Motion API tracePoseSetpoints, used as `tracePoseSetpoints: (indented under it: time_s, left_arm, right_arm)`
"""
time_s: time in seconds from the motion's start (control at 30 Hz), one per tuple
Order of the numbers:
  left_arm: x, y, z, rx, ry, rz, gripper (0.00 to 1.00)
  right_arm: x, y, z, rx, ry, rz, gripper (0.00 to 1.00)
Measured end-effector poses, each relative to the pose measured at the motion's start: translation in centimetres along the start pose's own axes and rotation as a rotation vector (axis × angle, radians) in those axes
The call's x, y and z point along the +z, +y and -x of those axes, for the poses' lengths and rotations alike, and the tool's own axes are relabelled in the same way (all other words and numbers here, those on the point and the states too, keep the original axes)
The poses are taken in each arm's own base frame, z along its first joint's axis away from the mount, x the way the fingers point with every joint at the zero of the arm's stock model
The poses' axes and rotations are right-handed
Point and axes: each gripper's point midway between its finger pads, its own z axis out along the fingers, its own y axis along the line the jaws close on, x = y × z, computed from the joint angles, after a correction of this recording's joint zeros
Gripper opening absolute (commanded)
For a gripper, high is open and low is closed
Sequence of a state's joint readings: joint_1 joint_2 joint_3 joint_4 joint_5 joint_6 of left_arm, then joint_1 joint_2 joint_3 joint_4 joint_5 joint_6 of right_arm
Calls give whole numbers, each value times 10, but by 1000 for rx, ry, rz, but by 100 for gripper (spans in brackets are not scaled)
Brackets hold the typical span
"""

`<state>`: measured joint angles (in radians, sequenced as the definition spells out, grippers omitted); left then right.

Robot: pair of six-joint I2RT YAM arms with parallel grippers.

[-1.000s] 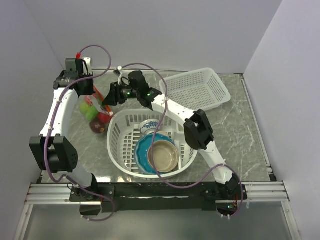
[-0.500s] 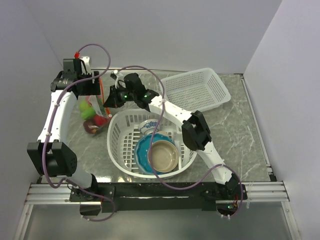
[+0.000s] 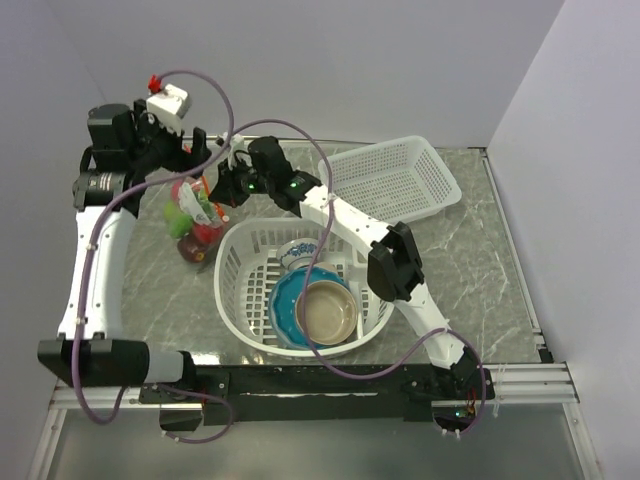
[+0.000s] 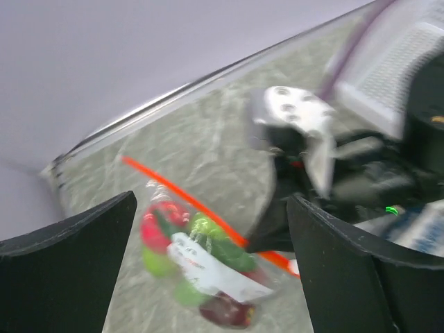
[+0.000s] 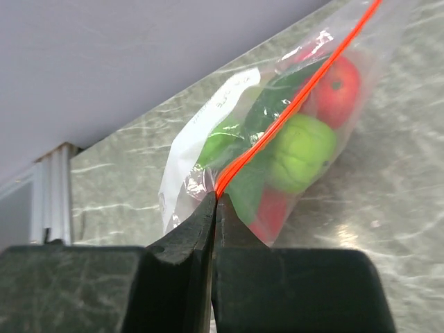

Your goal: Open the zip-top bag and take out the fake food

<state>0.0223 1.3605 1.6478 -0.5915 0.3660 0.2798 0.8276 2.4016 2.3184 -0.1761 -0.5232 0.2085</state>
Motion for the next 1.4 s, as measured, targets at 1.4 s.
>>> tracePoseSetpoints:
  time_s: [1.4]
  left_arm:
    - [-105, 27, -35, 383, -366, -314, 97]
  right_arm:
    - [-7, 82, -23, -538, 87, 187, 0]
